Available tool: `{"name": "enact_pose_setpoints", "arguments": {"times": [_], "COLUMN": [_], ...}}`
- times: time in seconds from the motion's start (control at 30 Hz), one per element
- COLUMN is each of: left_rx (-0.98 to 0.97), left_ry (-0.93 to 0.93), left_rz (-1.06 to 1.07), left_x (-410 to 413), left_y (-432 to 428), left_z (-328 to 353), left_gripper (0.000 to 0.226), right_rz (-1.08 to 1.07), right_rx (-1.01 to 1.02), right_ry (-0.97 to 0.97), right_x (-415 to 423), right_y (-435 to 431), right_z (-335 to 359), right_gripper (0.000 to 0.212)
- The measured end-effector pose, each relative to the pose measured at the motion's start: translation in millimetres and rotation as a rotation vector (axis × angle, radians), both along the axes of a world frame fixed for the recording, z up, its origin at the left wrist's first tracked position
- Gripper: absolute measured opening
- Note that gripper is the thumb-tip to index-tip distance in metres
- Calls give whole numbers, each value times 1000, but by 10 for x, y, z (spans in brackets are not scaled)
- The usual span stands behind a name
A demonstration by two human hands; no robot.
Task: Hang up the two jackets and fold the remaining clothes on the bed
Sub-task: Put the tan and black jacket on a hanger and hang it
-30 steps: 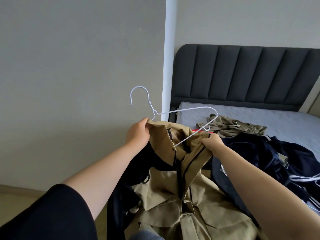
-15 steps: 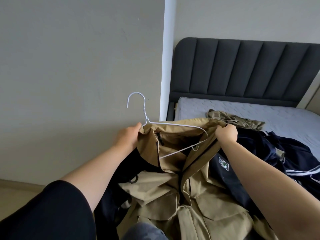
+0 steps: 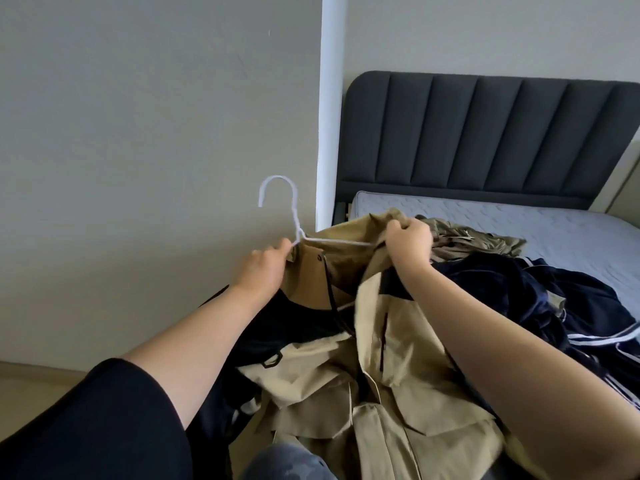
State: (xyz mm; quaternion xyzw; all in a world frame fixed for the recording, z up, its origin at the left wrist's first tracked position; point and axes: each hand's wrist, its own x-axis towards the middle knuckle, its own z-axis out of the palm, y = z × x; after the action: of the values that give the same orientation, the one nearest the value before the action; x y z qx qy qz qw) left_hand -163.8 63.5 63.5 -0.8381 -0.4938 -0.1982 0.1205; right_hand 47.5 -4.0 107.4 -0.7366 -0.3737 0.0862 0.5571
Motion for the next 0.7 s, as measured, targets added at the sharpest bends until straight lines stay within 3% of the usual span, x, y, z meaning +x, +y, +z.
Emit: {"name": "enact_pose_setpoints", "arguments": {"times": [0.1,0.2,0.27,0.3,0.4,0.47,0.57,0.7], "left_rx": [-70,-232,-210,-176,-124,-98,-95,-88], "left_ry": [-50,-278,-346,-346,-377,-381,-382,-430], "left_rz": [-209,-68,-11,-15,-75,-108,-116,-75], "left_x": [209,226,101,28,-69,-58,-78,-116], "left_y": [-202,-189,-108,-84,-107,-107,-105,-156], "left_z": [-28,56,47,34,57,86,163,292], "left_gripper": [30,19,20,18,12,13,16,22], "right_rz": [266,491,566,518,212,146,337,516], "right_rx": [51,-30,-117,-132,-57,-154,-419,-477], "right_ry": [-115,-17,148,130,-247,-459,-491,-502], "right_x": [-518,-624,-440,-329,-21,92,110,-274], "right_y": [57,64,17,-11,-39,-32,16,125], "right_z": [92,115,83,57,-46,-53,1,205], "right_gripper": [34,31,40,45,32,30,42,42]}}
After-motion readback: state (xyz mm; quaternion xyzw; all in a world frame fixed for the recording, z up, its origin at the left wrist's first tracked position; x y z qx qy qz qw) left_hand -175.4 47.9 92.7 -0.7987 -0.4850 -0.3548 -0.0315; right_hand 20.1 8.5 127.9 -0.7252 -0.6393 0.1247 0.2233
